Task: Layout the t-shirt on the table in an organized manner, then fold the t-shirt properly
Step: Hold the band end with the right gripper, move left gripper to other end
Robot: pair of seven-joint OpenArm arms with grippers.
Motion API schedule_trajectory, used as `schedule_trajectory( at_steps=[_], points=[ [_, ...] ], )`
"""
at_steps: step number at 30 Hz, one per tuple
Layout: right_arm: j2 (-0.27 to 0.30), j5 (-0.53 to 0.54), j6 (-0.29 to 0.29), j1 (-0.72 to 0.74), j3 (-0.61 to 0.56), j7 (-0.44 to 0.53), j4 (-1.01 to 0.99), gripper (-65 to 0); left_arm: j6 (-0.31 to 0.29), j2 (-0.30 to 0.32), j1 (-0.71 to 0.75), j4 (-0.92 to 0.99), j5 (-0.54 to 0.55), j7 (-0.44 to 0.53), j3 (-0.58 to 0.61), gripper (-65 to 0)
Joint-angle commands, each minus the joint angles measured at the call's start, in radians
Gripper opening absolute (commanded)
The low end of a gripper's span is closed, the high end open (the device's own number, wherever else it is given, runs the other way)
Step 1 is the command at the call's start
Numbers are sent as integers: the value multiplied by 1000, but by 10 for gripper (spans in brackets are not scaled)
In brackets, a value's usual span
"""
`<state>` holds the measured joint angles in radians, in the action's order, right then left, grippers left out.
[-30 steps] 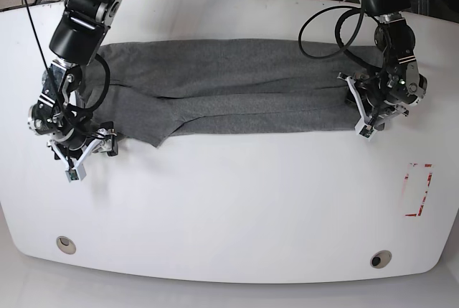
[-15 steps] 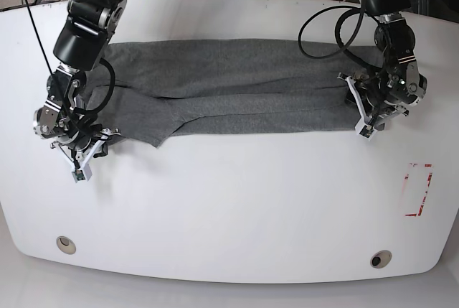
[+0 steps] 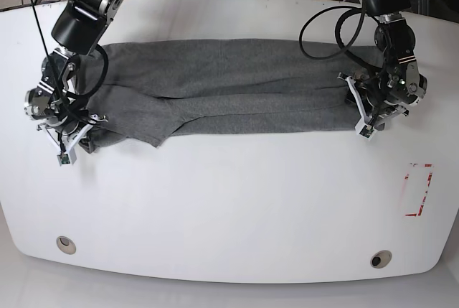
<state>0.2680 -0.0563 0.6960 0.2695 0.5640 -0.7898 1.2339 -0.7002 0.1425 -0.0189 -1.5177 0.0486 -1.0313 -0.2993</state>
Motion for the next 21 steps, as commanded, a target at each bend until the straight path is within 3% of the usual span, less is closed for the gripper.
schedule_trajectory(
  at_steps=[1, 14, 16, 21],
  points=[
    [17, 13, 2, 4, 0, -4, 47, -628, 2, 12, -2, -1, -33, -33, -1, -417],
    [9, 22, 2, -63, 60, -10, 111, -609, 2, 13, -2, 1, -33, -33, -2, -417],
    [6, 22, 2, -63, 60, -12, 128, -560, 2, 13, -2, 1, -33, -33, -2, -417],
    [-16, 22, 2, -55, 60, -62, 203, -338, 2, 13, -2, 1, -33, -33, -2, -417]
  ],
)
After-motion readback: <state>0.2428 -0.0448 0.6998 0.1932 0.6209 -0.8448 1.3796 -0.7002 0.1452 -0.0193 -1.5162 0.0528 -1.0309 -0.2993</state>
